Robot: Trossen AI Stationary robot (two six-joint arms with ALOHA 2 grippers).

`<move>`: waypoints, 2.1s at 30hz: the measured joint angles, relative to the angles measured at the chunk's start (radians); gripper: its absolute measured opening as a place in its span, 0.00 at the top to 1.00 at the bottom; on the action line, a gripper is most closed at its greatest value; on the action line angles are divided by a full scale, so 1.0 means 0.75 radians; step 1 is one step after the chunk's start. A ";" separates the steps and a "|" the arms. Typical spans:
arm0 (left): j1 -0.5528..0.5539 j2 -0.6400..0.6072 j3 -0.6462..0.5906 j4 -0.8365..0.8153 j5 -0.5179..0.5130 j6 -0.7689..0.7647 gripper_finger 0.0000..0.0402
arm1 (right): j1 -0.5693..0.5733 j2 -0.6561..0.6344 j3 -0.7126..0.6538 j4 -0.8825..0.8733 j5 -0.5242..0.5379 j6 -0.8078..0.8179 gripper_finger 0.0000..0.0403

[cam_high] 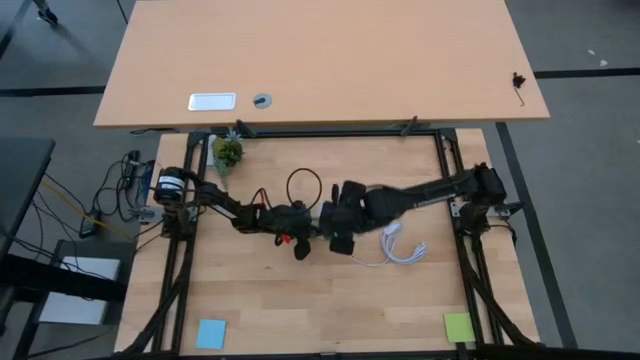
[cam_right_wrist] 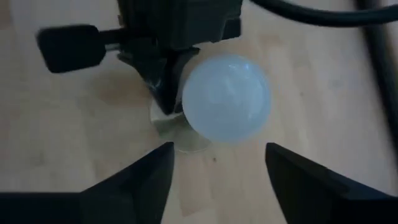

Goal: Screw lightbulb
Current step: Remove the lightbulb from the lamp socket

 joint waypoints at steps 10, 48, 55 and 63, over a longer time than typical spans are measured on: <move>0.001 0.001 0.000 0.004 0.004 -0.001 1.00 | 0.153 -0.001 -0.242 0.192 0.220 -0.013 0.69; 0.027 0.000 0.000 0.023 -0.007 0.107 1.00 | 0.193 -0.346 -1.440 2.087 0.397 0.154 0.90; 0.027 0.000 0.000 0.024 -0.012 0.057 1.00 | 0.185 -0.346 -1.527 2.285 0.374 0.178 0.75; 0.027 0.000 0.000 0.025 -0.014 0.036 1.00 | 0.184 -0.326 -1.528 2.331 0.385 0.198 0.51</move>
